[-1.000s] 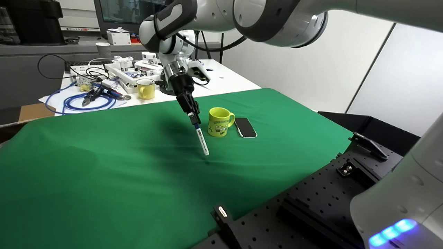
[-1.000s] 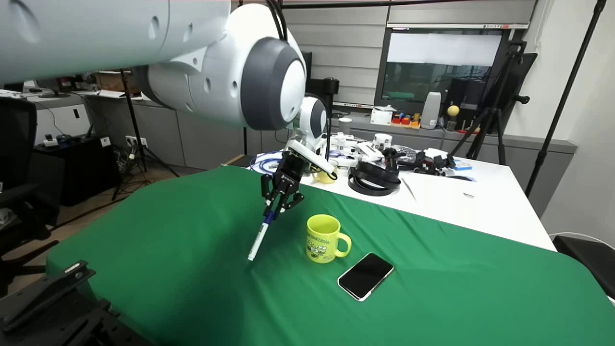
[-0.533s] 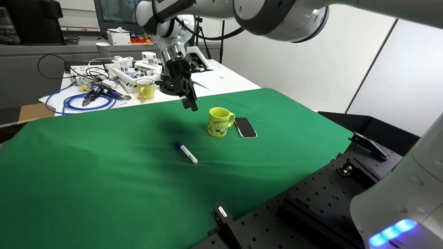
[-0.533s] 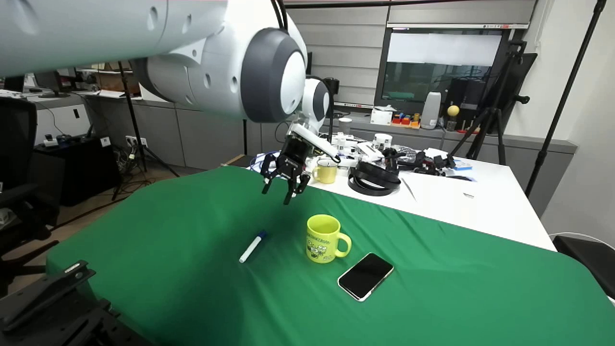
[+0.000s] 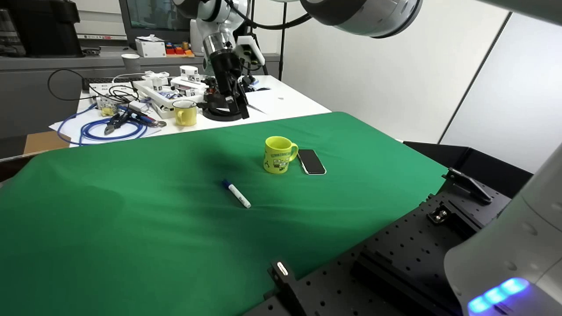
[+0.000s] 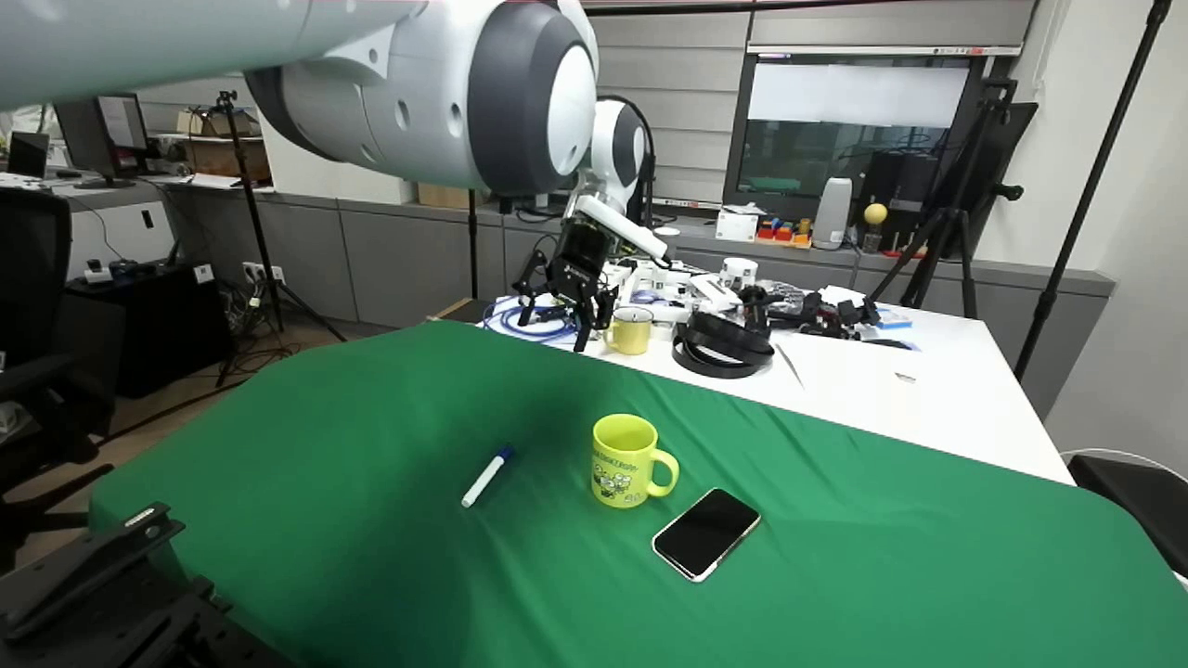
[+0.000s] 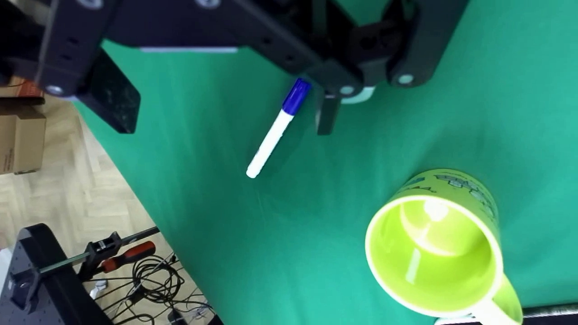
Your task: Put the marker in the mug on the table
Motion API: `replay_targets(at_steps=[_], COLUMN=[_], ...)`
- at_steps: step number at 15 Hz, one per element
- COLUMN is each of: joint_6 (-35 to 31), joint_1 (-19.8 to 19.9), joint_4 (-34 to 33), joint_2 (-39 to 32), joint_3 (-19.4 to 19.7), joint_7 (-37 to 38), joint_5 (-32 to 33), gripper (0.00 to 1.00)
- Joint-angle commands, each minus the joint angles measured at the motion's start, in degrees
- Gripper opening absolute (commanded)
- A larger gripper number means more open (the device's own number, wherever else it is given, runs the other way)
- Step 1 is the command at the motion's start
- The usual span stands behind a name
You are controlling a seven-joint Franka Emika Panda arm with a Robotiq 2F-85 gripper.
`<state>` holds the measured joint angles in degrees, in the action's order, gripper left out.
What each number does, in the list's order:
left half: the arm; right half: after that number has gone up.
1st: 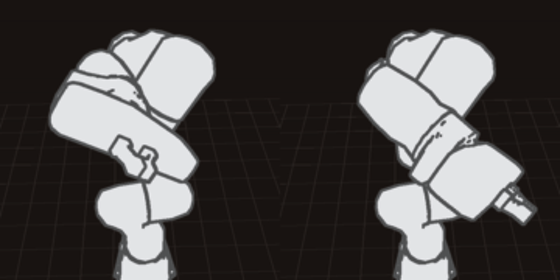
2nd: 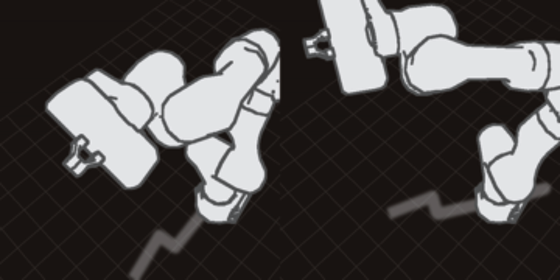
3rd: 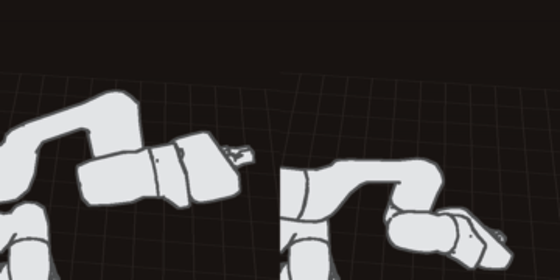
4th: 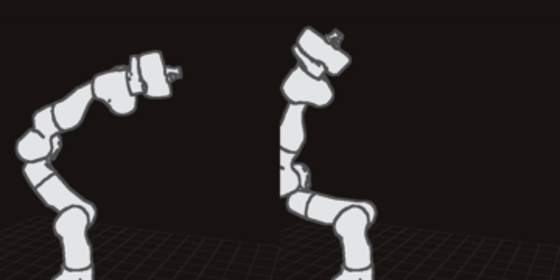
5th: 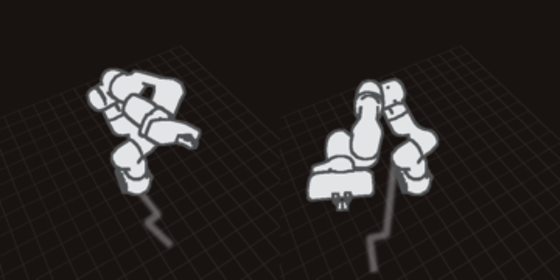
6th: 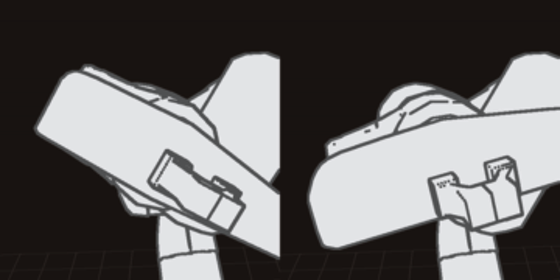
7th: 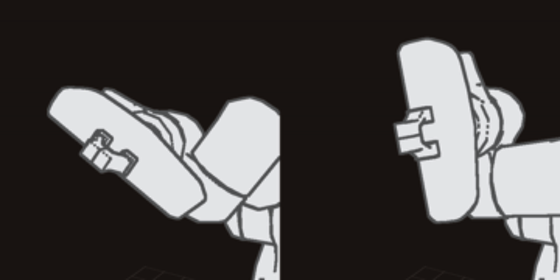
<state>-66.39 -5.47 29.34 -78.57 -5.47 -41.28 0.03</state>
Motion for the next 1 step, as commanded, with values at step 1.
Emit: replay_targets(at_steps=[1], joint_6=[0.00], joint_1=[-0.01], joint_4=[0.00], joint_2=[-0.02], joint_3=[0.00], joint_7=[-0.05], joint_5=[0.01], gripper=[1.00])
